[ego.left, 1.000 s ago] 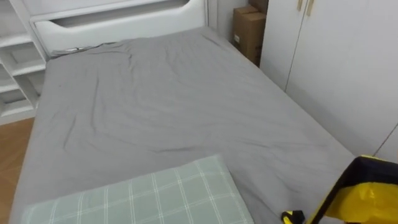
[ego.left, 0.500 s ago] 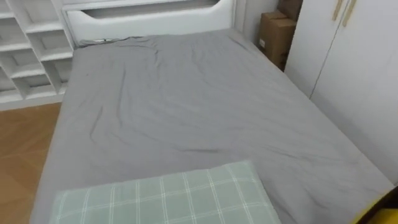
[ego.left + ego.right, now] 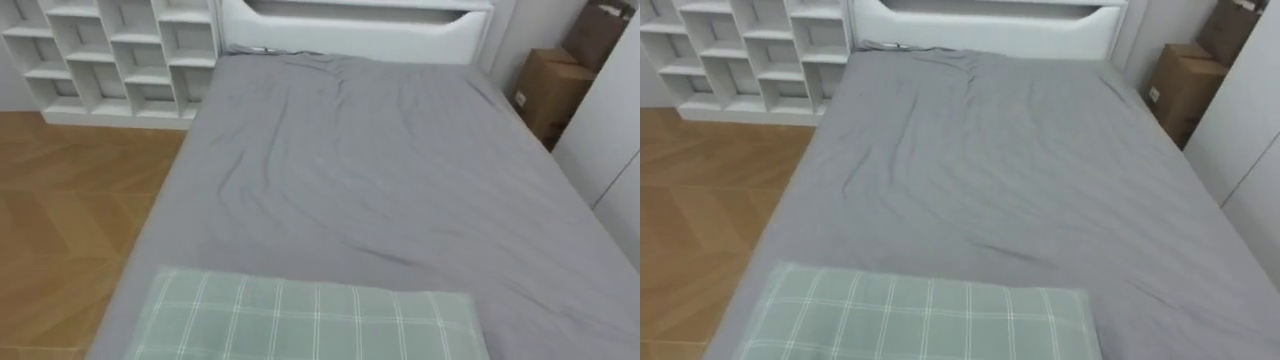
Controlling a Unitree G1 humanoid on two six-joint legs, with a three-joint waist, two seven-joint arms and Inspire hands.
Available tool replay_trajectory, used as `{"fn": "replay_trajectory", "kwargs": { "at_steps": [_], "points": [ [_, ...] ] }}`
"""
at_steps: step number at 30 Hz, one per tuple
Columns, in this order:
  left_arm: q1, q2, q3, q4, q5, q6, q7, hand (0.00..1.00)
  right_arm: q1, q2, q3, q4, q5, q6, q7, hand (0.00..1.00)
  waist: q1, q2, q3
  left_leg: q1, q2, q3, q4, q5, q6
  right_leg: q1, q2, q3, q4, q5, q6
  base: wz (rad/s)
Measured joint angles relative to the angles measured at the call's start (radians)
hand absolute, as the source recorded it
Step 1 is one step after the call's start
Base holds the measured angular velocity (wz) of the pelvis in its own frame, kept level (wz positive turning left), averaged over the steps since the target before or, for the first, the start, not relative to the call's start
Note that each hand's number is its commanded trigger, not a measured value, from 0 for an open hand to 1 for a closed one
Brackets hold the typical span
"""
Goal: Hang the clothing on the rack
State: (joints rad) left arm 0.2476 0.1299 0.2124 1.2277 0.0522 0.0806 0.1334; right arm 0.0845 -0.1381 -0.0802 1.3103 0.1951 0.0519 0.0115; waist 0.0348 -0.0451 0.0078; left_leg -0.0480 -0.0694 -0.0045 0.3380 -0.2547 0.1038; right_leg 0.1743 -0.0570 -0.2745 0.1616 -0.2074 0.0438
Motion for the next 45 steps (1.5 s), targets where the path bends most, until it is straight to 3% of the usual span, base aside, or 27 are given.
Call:
{"fn": "replay_trajectory", "kwargs": {
  "at_steps": [7, 10, 12, 19, 21, 27, 32, 45],
  "points": [
    [-0.003, 0.001, -0.001, 0.005, 0.004, 0.002, 0.033, 0.00, 0.019, -0.005, 0.014, 0.002, 0.002, -0.010, -0.022, 0.00, -0.006, 0.021, -0.0011, -0.031, -0.016, -0.069, 0.010, 0.007, -0.011, 0.006, 0.008, -0.002, -0.008, 0.000, 0.000, 0.31],
    [-0.001, 0.000, 0.000, -0.003, 0.044, 0.006, 0.033, 0.00, 0.030, -0.005, -0.002, 0.005, 0.024, -0.008, -0.030, 0.00, -0.021, 0.030, -0.0005, -0.049, -0.029, -0.103, 0.025, 0.011, -0.014, 0.011, 0.010, -0.035, -0.007, -0.005, -0.004, 0.44],
    [0.005, 0.000, 0.000, -0.004, 0.059, 0.008, 0.033, 0.00, 0.029, -0.005, -0.009, 0.005, 0.042, -0.007, -0.031, 0.00, -0.021, 0.029, 0.0002, -0.049, -0.029, -0.105, 0.025, 0.013, -0.016, 0.017, 0.010, -0.038, -0.010, -0.006, -0.005, 0.17],
    [0.007, -0.005, 0.002, -0.004, 0.065, 0.022, 0.027, 0.00, 0.030, -0.009, 0.000, 0.002, 0.075, 0.005, 0.004, 0.00, -0.029, 0.021, -0.0032, -0.039, -0.031, -0.122, 0.026, 0.017, -0.020, 0.037, 0.007, -0.100, -0.010, -0.008, -0.004, 0.07],
    [-0.008, -0.005, 0.001, -0.004, 0.074, 0.021, 0.028, 0.00, 0.018, -0.010, 0.000, 0.007, 0.072, 0.006, 0.026, 0.00, -0.031, 0.015, -0.0009, -0.048, -0.033, -0.127, 0.034, 0.017, -0.020, 0.036, 0.007, -0.126, -0.010, -0.008, -0.004, 0.08],
    [-0.039, -0.004, -0.022, -0.061, 0.072, 0.002, 0.033, 0.00, 0.015, -0.008, 0.020, 0.009, 0.073, 0.008, 0.035, 0.00, -0.034, 0.007, -0.0032, -0.059, -0.048, -0.161, 0.041, 0.022, -0.016, 0.034, 0.004, -0.138, -0.009, -0.008, -0.004, 0.13],
    [-0.054, -0.004, -0.046, -0.070, 0.070, -0.023, 0.034, 0.00, 0.012, -0.008, 0.022, 0.008, 0.068, 0.011, 0.035, 0.00, -0.029, 0.006, -0.0022, -0.061, -0.052, -0.147, 0.043, 0.030, -0.013, 0.034, 0.000, -0.134, -0.008, -0.008, -0.004, 0.01],
    [-0.060, -0.005, -0.095, -0.070, 0.070, -0.025, 0.034, 0.00, 0.013, -0.006, 0.040, 0.002, 0.080, -0.008, 0.033, 0.00, -0.033, 0.027, 0.0014, -0.060, -0.048, -0.134, 0.044, 0.030, -0.012, 0.032, -0.002, -0.109, -0.008, -0.008, -0.004, -0.03]
  ]
}}
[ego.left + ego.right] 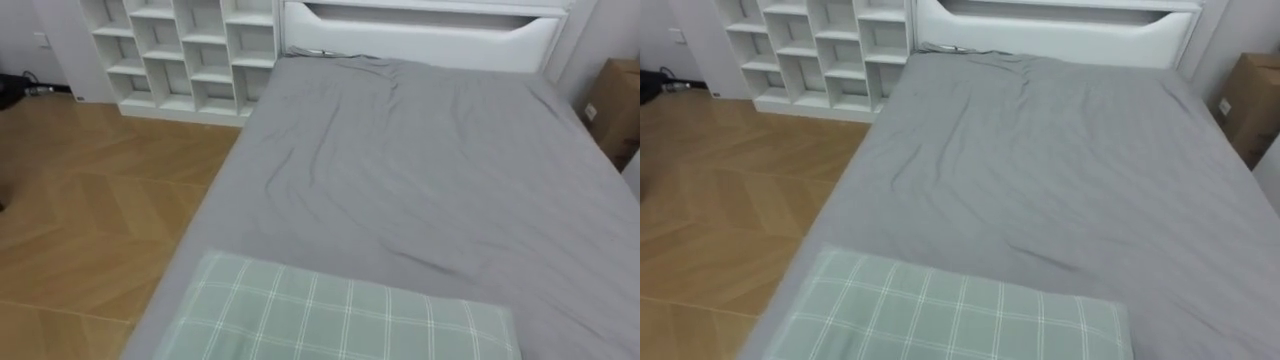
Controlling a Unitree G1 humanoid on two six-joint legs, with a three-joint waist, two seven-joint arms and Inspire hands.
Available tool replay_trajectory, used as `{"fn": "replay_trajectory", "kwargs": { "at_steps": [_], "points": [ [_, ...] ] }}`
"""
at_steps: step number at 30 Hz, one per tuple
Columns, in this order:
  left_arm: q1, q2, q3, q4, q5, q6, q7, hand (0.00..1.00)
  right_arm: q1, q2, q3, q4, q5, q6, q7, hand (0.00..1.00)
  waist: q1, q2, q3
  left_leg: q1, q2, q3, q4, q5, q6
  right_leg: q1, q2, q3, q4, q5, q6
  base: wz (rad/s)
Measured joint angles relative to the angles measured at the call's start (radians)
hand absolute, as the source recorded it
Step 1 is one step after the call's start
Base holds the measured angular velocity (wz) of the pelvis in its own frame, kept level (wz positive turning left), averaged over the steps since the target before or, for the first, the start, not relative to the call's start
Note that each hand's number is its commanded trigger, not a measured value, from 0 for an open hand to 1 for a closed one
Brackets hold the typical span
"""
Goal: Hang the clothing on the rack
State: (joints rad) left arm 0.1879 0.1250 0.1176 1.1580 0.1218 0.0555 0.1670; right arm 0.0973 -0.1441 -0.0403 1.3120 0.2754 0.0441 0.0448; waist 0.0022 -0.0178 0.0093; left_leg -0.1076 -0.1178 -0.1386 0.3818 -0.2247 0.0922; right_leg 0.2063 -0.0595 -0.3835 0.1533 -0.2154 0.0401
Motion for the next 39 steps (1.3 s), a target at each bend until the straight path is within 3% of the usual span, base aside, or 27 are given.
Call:
{"fn": "replay_trajectory", "kwargs": {
  "at_steps": [10, 19, 31, 39],
  "points": [
    [-0.002, -0.003, -0.005, -0.001, -0.003, 0.000, -0.001, 0.00, 0.001, 0.000, 0.019, 0.000, 0.077, 0.000, 0.001, 0.00, -0.012, 0.004, 0.0002, 0.000, -0.002, -0.003, -0.001, 0.001, 0.002, -0.001, -0.001, 0.024, 0.000, 0.000, 0.000, 0.00],
    [0.006, -0.003, -0.004, -0.001, -0.003, -0.005, -0.003, 0.00, 0.000, 0.001, 0.019, -0.001, 0.076, 0.001, 0.002, 0.00, -0.024, -0.002, 0.0020, -0.001, -0.001, 0.011, 0.002, 0.001, 0.003, -0.001, -0.002, 0.010, 0.000, 0.000, 0.000, -0.02],
    [-0.005, -0.006, -0.024, -0.001, -0.033, -0.005, -0.004, 0.00, 0.002, 0.000, 0.041, -0.001, 0.107, 0.001, 0.002, 0.00, -0.025, 0.007, -0.0018, -0.003, -0.004, -0.002, 0.013, -0.004, 0.012, -0.001, -0.003, 0.027, 0.002, 0.001, 0.001, 0.01],
    [-0.003, -0.018, -0.023, 0.000, -0.092, -0.013, -0.013, 0.00, 0.001, -0.002, 0.037, 0.002, 0.114, 0.002, 0.004, 0.00, -0.031, 0.013, -0.0020, -0.005, 0.001, 0.022, 0.017, -0.004, 0.010, 0.001, -0.004, 0.019, -0.001, 0.001, 0.002, -0.04]
  ]
}}
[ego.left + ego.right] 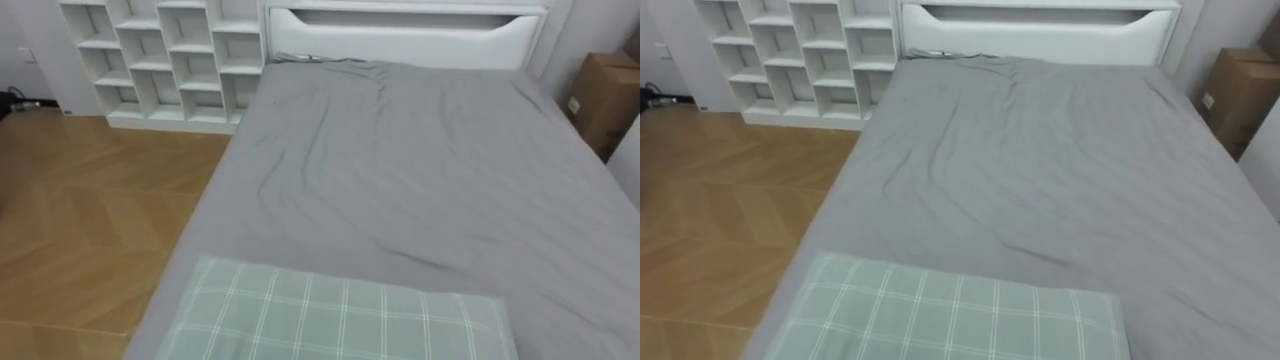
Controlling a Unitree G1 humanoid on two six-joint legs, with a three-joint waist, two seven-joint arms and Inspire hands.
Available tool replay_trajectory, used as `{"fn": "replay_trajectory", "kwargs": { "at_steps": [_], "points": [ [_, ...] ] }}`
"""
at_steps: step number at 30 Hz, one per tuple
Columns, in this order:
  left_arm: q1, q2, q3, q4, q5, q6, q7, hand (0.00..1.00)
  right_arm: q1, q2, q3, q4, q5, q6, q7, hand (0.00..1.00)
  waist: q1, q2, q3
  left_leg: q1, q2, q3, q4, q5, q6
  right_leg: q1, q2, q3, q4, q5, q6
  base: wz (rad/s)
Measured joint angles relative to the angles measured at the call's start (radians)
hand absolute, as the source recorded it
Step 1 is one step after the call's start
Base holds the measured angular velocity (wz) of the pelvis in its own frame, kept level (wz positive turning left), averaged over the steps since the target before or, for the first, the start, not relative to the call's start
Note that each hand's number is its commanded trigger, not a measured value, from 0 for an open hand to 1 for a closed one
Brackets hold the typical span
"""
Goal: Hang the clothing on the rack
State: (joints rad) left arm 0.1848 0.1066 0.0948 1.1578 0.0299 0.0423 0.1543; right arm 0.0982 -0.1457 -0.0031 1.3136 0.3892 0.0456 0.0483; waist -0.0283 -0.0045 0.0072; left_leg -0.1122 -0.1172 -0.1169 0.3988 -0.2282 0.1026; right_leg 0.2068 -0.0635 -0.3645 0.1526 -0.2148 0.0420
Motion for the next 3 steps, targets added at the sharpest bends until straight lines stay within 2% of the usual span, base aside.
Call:
{"fn": "replay_trajectory", "kwargs": {
  "at_steps": [3],
  "points": [
    [0.001, 0.000, 0.002, 0.000, 0.000, -0.001, -0.017, 0.00, 0.001, 0.000, -0.020, 0.001, -0.001, 0.000, 0.010, 0.00, 0.002, 0.000, -0.0002, 0.002, -0.001, -0.004, 0.000, 0.001, 0.001, 0.000, -0.001, 0.004, 0.000, -0.001, 0.001, 0.00]
  ]
}}
